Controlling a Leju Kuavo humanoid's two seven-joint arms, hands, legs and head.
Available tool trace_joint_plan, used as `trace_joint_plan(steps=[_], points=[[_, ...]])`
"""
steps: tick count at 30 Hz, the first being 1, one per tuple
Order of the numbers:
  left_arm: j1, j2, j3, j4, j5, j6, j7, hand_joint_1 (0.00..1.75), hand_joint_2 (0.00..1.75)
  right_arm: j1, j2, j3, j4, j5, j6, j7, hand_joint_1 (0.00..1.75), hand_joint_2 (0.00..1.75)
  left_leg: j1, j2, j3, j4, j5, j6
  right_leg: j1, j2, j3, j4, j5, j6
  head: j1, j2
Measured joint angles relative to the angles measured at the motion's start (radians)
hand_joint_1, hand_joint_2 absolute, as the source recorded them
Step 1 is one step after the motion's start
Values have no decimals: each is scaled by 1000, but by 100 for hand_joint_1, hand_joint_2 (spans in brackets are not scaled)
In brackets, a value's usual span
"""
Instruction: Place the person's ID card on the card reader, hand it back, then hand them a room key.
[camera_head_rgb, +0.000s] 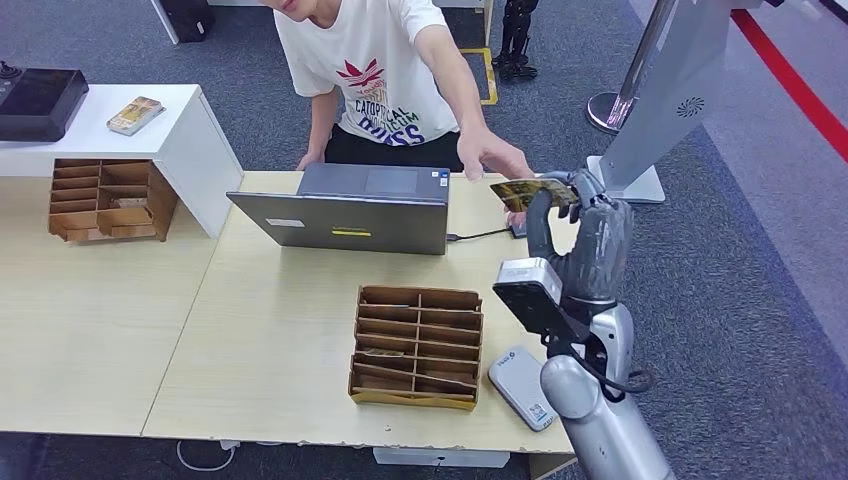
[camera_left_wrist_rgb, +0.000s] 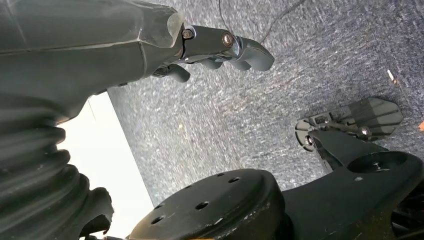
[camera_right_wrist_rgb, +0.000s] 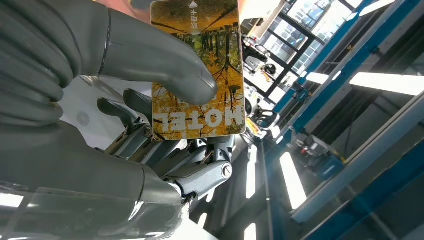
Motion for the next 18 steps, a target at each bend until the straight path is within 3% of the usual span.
trace_joint_plan(steps=[5, 10, 11, 14, 15, 18], points=[[-8, 4, -23, 0, -31, 0, 8, 0, 175, -148, 23, 41, 149, 125, 26, 65, 175, 175, 0, -1, 0, 0, 0, 0, 0, -1, 0, 0, 0, 0, 0, 0], [-13, 6, -37, 0, -43, -3, 13, 0, 175, -220, 35, 63, 247, 174, 33, 88, 175, 175, 0, -1, 0, 0, 0, 0, 0, -1, 0, 0, 0, 0, 0, 0], [-15, 6, -40, 0, -46, -3, 15, 0, 175, -230, 37, 67, 267, 192, 34, 96, 161, 175, 0, -1, 0, 0, 0, 0, 0, -1, 0, 0, 0, 0, 0, 0], [-18, 6, -47, 0, -54, -3, 20, 0, 175, -257, 43, 80, 335, 247, 41, 120, 31, 175, 0, -2, -1, 0, 0, 0, 0, -1, 0, 0, 0, 0, 0, 0], [-19, 6, -48, 0, -56, -3, 22, 0, 175, -265, 45, 83, 358, 264, 46, 127, 0, 175, 0, -2, 0, 0, 0, 0, 0, -1, 0, 0, 0, 0, 0, 0], [-21, 6, -48, 0, -59, -3, 26, 0, 175, -283, 49, 95, 415, 303, 62, 142, 0, 175, 0, -2, 0, 0, 0, 0, 0, -1, 0, 0, 0, 0, 0, 0]])
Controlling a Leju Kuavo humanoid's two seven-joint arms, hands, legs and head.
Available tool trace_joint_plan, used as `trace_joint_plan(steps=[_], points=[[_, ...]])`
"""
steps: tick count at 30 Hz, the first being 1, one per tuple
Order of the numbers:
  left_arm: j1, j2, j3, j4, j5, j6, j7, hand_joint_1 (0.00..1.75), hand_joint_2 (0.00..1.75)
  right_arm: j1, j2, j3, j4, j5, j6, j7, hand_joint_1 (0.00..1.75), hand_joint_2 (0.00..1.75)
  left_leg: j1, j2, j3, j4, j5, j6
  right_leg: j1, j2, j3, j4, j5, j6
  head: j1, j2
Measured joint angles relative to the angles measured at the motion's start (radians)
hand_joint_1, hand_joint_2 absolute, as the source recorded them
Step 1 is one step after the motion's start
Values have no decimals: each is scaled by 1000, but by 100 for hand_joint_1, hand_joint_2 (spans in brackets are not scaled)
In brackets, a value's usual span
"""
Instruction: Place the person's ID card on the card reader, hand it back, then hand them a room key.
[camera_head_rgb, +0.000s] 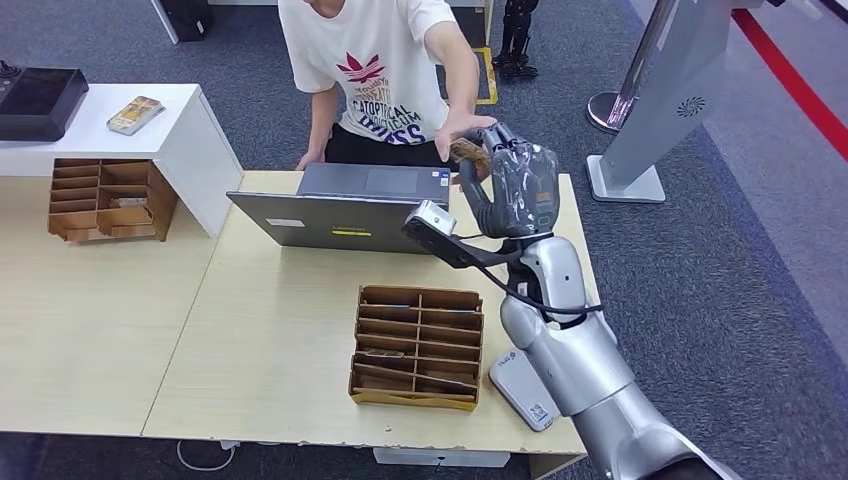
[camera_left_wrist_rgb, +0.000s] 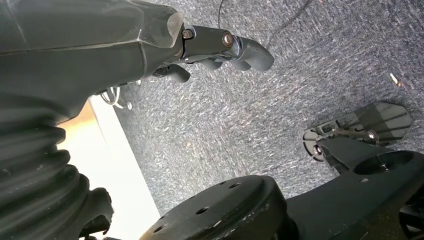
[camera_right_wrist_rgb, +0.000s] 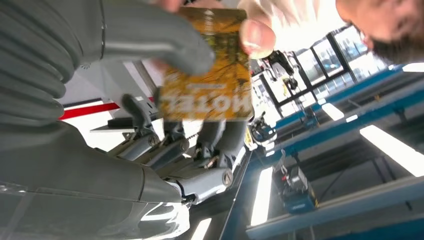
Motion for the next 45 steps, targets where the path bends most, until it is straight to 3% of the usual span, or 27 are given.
trace_joint_plan(steps=[4, 8, 9, 13, 20, 27, 28, 32, 35, 45], points=[[-1, 0, 0, 0, 0, 0, 1, 0, 175, -10, 2, 10, 43, 11, 5, 7, 0, 175, 0, 0, 0, 0, 0, 0, 0, 0, 0, 0, 0, 0, 0, 0], [-1, 0, 0, 0, 0, 0, 1, 0, 175, -13, 3, 14, 63, 11, 29, 10, 0, 0, 0, 0, 0, 0, 0, 0, 0, 0, 0, 0, 0, 0, 0, 0], [0, 0, 0, 0, 1, 0, 1, 0, 175, -13, 3, 15, 67, 3, 40, 7, 0, 0, 0, 0, 0, 0, 0, 0, 0, 0, 0, 0, 0, 0, 0, 0], [2, 0, 0, 0, 11, 0, -4, 0, 175, 9, 6, 21, 58, -79, 78, -45, 0, 175, 0, 0, 0, 0, 0, 0, 0, 0, 0, 0, 0, 0, 0, 0], [14, 0, 16, 0, 57, 0, -19, 0, 175, 186, 4, 89, -180, -298, 101, -150, 0, 175, 0, 0, -1, 0, -1, 0, 0, 0, -2, 0, -1, 0, 0, 0], [24, -1, 58, 0, 90, 0, -23, 0, 175, 377, -45, 187, -386, -383, 91, -203, 0, 175, 0, 0, -3, 0, -1, 0, 0, 0, -4, -1, -2, 0, 0, 0], [24, -1, 63, 0, 92, 0, -23, 0, 175, 394, -52, 196, -400, -386, 91, -206, 8, 175, 0, 0, -3, 0, -1, 0, 0, 0, -4, -1, -2, 0, 0, 0], [27, -2, 81, 0, 96, 0, -23, 0, 175, 449, -80, 238, -429, -373, 95, -208, 164, 175, 0, 0, -3, 0, -1, 0, 0, 0, -4, -1, -1, 0, 0, 0], [27, -3, 89, 0, 93, 0, -24, 0, 175, 473, -99, 263, -427, -342, 95, -181, 175, 175, 0, 0, -3, 0, -1, 0, 0, 0, -4, -1, -1, 0, 0, 0], [27, -4, 103, 0, 77, 0, -29, 0, 175, 440, -120, 283, -360, -168, 100, -49, 175, 175, 0, 0, -3, 0, -1, -1, 0, 0, -4, -1, -1, 0, 0, 0]])
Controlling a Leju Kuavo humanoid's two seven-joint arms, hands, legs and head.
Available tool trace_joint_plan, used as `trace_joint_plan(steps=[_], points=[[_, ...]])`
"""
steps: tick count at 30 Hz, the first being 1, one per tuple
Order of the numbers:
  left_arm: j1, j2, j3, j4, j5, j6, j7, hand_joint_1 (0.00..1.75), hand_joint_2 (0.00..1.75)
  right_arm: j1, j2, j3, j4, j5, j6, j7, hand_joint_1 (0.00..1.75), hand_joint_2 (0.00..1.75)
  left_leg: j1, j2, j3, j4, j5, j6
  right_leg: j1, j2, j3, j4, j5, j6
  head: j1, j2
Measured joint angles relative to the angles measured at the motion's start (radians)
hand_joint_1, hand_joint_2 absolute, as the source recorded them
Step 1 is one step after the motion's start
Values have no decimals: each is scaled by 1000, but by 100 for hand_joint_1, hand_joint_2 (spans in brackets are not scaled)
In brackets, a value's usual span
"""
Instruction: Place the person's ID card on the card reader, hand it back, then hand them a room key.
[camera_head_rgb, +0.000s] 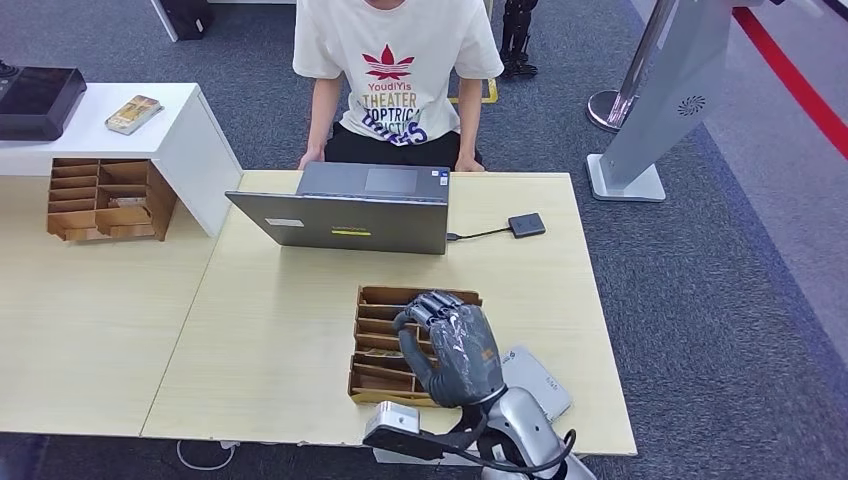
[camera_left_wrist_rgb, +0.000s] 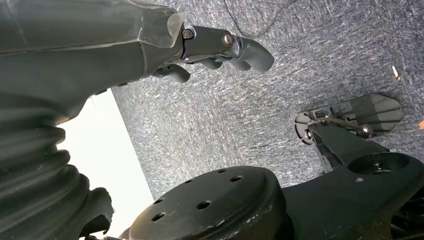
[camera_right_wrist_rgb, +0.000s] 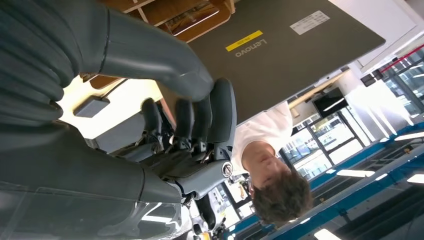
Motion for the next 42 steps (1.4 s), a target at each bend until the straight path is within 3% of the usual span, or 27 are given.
trace_joint_plan(steps=[3, 5, 8, 9, 10, 23, 24, 28, 33, 42], points=[[-1, 0, 0, 0, -5, 0, 0, 0, 175, -16, -1, 1, 24, 39, 17, 41, 171, 175, 0, 0, 0, 0, 0, 0, 0, 0, 0, 0, 0, 0, 0, 0], [-1, 0, 0, 0, -9, 0, 0, 0, 175, -32, -2, 1, 49, 72, 33, 78, 153, 175, 0, 0, 0, 0, 0, 0, 0, 0, 0, 0, 0, 0, 0, 0], [-2, 0, 0, 0, -16, 0, 0, 0, 175, -57, -2, 0, 92, 114, 45, 118, 86, 175, 0, 0, 0, 0, 0, 0, 0, 0, 0, 0, 0, 0, 0, 0], [-2, 0, 0, 0, -18, 0, 0, 0, 175, -65, -2, -1, 106, 125, 46, 128, 71, 175, 0, 0, 0, 0, 0, 0, 0, 0, 0, 0, 0, 0, 0, 0], [-2, 0, 0, 0, -20, 0, 0, 0, 175, -72, -2, -3, 118, 135, 46, 137, 69, 175, 0, 0, 0, 0, 0, 0, 0, 0, 0, 0, 0, 0, 0, 0], [-3, -5, 1, 0, -27, 0, 0, 0, 175, -114, -2, -38, 196, 187, 55, 177, 70, 175, 0, 0, 0, 0, 0, 0, 0, 0, 0, 0, 0, 0, 0, 0], [-3, -5, 1, 0, -27, 0, 0, 0, 175, -115, -2, -39, 198, 187, 55, 177, 73, 175, 0, 0, 0, 0, 0, 0, 0, 0, 0, 0, 0, 0, 0, 0], [-3, -5, 1, 0, -28, 0, 0, 0, 175, -115, -2, -44, 203, 187, 56, 178, 122, 175, 0, 0, 0, 0, 0, 0, 0, 0, 0, 0, 0, 0, 0, 0], [-3, -5, 2, 0, -28, 0, 0, 0, 175, -116, -2, -50, 211, 190, 66, 187, 137, 175, 0, 0, 0, 0, 0, 0, 0, 0, 0, 0, 0, 0, 0, 0], [-3, -6, 10, 0, -32, 0, 2, 0, 175, -115, -2, -64, 218, 198, 84, 192, 134, 175, 0, 0, 0, 0, 0, 0, 0, 0, 0, 0, 0, 0, 0, 0]])
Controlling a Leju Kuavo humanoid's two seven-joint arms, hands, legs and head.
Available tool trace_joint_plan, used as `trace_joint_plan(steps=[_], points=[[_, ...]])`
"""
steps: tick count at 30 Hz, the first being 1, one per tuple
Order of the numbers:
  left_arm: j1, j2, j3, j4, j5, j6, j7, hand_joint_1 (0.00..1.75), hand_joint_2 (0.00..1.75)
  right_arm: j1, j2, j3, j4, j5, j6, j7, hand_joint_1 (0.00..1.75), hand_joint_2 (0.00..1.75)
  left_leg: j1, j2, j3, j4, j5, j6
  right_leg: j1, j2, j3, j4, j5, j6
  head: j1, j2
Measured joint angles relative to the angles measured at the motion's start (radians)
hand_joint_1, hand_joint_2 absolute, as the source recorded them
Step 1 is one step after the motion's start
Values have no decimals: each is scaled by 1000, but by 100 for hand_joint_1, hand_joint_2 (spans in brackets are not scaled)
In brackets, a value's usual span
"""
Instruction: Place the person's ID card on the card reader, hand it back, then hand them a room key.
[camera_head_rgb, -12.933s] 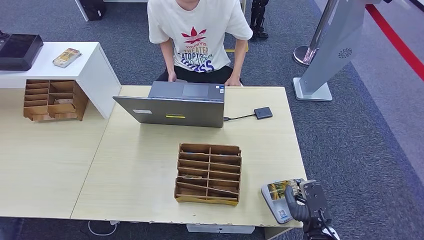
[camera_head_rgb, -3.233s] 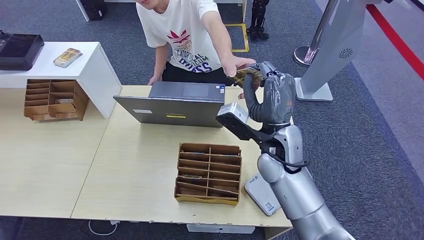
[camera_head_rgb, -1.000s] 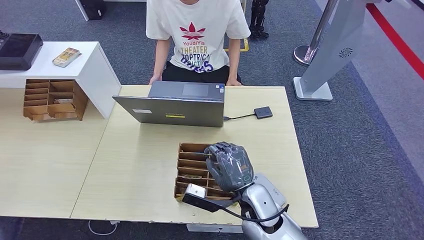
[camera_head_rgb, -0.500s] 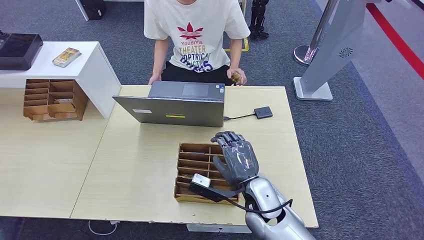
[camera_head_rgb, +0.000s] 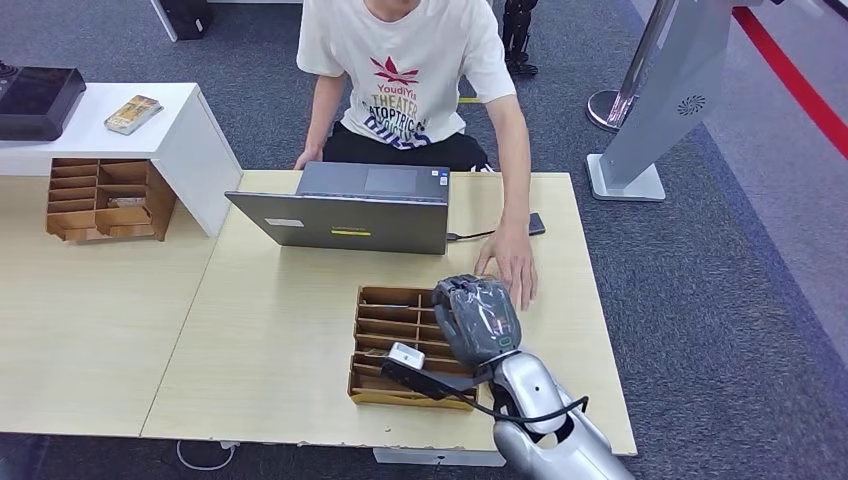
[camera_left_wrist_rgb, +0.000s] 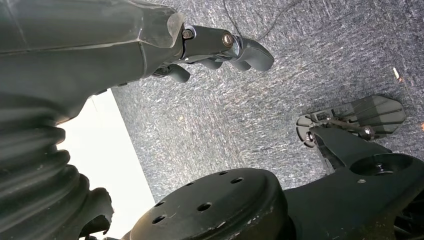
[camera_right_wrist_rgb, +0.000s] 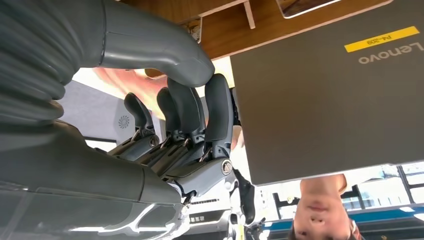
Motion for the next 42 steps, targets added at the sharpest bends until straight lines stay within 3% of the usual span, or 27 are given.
trace_joint_plan(steps=[6, 18, 28, 34, 42], points=[[0, 0, 9, 0, -6, 0, 1, 0, 175, 0, 0, -13, 9, 1, 14, 1, 88, 175, 0, 0, 0, 0, 0, 0, 0, 0, 0, 0, 0, 0, 0, 0], [0, 0, 15, 0, -8, 0, 6, 0, 175, 2, 0, -31, 15, 4, 22, 9, 78, 175, 0, 0, 0, 0, 0, 0, 0, 0, 0, 0, 0, 0, 0, 0], [0, -2, 17, 0, -12, 0, 8, 0, 175, 2, 0, -37, 22, 8, 36, 15, 86, 175, 0, 0, 0, 0, 0, 0, 0, 0, 0, 0, 0, 0, 0, 0], [-1, -3, 17, 0, -15, 0, 8, 0, 175, 2, 0, -43, 25, 9, 44, 19, 118, 175, 0, 0, 0, 0, 0, 0, 0, 0, 0, 0, 0, 0, 0, 0], [-2, -5, 21, 0, -21, 0, 8, 0, 175, 2, 0, -55, 36, 9, 57, 24, 120, 175, 0, 0, 0, 0, 0, 0, 0, 0, 0, 0, 0, 0, 0, 0]])
